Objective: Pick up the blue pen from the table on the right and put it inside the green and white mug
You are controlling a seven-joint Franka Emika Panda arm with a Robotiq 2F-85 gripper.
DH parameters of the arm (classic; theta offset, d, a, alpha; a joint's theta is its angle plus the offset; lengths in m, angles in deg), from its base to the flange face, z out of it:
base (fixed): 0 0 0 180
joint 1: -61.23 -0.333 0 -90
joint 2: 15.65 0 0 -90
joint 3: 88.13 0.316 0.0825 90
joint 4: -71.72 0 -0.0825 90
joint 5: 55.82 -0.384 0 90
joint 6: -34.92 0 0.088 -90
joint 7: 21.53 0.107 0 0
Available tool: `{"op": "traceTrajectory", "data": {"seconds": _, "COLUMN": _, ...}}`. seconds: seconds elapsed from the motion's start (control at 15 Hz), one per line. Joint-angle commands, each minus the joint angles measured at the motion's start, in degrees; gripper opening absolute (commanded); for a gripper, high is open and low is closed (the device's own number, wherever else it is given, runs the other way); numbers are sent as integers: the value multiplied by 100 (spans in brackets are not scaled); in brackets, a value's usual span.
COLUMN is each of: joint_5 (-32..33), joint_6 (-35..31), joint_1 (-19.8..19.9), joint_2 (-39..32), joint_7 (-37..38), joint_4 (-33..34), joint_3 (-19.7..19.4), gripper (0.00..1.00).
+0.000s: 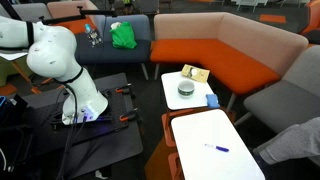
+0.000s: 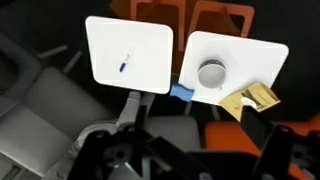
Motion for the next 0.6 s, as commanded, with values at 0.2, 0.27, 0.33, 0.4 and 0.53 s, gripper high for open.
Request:
{"op": "traceTrajectory", "data": {"seconds": 0.2, "joint_5": 59, "joint_6": 17, "joint_1": -84, "joint_2": -17, "joint_7": 59, "joint_4": 13, "joint_3": -51, "gripper": 100}}
{"op": "traceTrajectory", "data": {"seconds": 0.27, "joint_5": 59, "joint_6": 17, "joint_1": -84, "joint_2": -17, "joint_7": 59, "joint_4": 12, "joint_3": -51, "gripper": 100}}
{"op": "traceTrajectory", "data": {"seconds": 0.33, "joint_5": 59, "joint_6": 17, "joint_1": -84, "joint_2": -17, "joint_7": 59, "joint_4": 13, "joint_3": -51, "gripper": 100}}
{"op": "traceTrajectory", "data": {"seconds": 0.4, "joint_5": 59, "joint_6": 17, "joint_1": -84, "joint_2": -17, "joint_7": 59, "joint_4": 12, "joint_3": -51, "gripper": 100}}
{"op": "traceTrajectory", "data": {"seconds": 0.53, "joint_5": 154, "joint_6": -358, "joint_1": 229, "joint_2": -243, "joint_7": 520, "joint_4": 27, "joint_3": 26, "gripper": 100}}
